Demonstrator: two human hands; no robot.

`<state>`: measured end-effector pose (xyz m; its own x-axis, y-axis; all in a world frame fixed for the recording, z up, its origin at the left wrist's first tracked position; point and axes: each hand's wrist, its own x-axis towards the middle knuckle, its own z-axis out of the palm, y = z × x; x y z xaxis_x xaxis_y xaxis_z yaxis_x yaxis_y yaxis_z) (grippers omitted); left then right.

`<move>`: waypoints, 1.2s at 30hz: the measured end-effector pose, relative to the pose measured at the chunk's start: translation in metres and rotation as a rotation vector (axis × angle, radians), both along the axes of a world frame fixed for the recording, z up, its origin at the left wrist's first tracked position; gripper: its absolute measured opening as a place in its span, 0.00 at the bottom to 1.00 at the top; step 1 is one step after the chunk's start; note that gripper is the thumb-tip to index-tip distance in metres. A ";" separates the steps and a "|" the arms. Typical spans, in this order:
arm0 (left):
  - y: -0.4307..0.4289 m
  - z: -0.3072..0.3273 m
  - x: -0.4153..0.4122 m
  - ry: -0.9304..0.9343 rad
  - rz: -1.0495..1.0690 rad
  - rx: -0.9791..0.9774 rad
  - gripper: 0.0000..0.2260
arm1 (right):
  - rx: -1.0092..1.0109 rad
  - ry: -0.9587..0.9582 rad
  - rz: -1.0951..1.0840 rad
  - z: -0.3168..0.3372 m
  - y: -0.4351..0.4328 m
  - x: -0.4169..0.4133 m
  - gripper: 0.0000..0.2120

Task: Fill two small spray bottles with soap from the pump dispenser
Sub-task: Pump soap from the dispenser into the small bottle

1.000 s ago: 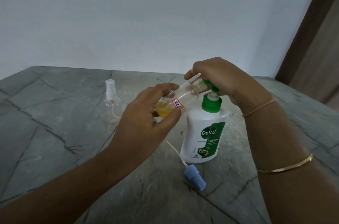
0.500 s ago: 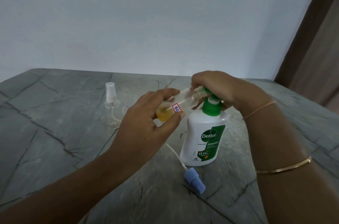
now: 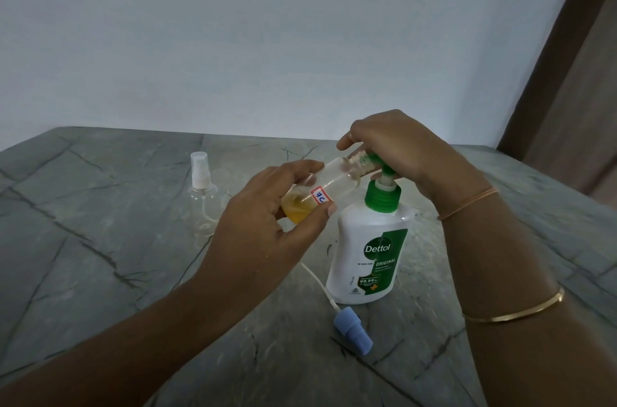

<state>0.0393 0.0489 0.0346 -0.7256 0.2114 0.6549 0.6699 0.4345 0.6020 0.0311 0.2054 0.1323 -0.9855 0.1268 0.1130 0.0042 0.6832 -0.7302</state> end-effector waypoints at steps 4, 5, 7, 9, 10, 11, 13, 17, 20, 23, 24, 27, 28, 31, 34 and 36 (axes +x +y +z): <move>0.000 0.000 0.000 0.001 -0.011 0.011 0.17 | 0.053 -0.064 0.012 0.001 0.003 -0.001 0.15; 0.000 0.000 0.000 0.003 -0.020 0.016 0.17 | 0.075 -0.099 0.011 0.001 0.003 -0.001 0.15; 0.000 -0.001 0.001 0.008 -0.034 0.015 0.18 | 0.140 -0.159 -0.002 0.001 0.001 0.000 0.15; 0.000 -0.002 0.002 -0.001 -0.041 0.008 0.19 | 0.212 -0.180 -0.012 0.001 -0.002 -0.001 0.12; 0.000 -0.003 0.002 -0.008 -0.043 0.005 0.19 | 0.205 -0.189 -0.013 -0.001 -0.003 -0.001 0.09; 0.000 -0.004 0.002 -0.013 -0.043 0.000 0.18 | 0.191 -0.194 -0.010 -0.001 -0.004 -0.001 0.06; 0.000 -0.004 0.001 -0.016 -0.042 -0.006 0.18 | 0.187 -0.197 -0.010 -0.003 -0.001 -0.003 0.06; 0.000 -0.003 0.001 -0.016 -0.042 0.003 0.18 | 0.190 -0.162 0.021 -0.005 0.003 -0.008 0.18; 0.000 -0.002 0.000 -0.019 -0.039 0.008 0.18 | 0.354 -0.024 0.023 -0.004 0.005 -0.012 0.16; 0.000 0.000 0.001 -0.032 -0.035 0.008 0.18 | 0.516 0.086 0.025 -0.004 0.004 -0.009 0.14; 0.000 0.000 0.001 -0.039 -0.033 0.005 0.18 | 0.499 0.097 0.030 -0.004 0.002 -0.008 0.14; 0.001 0.001 0.002 -0.059 -0.034 0.009 0.18 | 0.406 0.128 0.052 -0.003 0.000 -0.005 0.14; 0.001 0.002 0.002 -0.060 -0.035 0.011 0.18 | 0.366 0.119 0.051 -0.002 0.000 -0.005 0.14; 0.001 0.003 0.003 -0.056 -0.043 0.019 0.18 | 0.117 -0.033 0.020 -0.003 -0.001 -0.004 0.15; 0.000 0.004 0.002 -0.057 -0.054 -0.001 0.19 | 0.046 -0.176 0.040 -0.005 0.001 -0.007 0.16; -0.001 0.004 0.002 -0.073 -0.055 -0.006 0.18 | 0.009 -0.223 0.040 -0.007 0.004 -0.008 0.15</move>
<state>0.0416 0.0481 0.0382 -0.7586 0.2559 0.5992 0.6472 0.4025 0.6474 0.0234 0.2093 0.1256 -0.9904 0.0871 -0.1072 0.1376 0.6924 -0.7082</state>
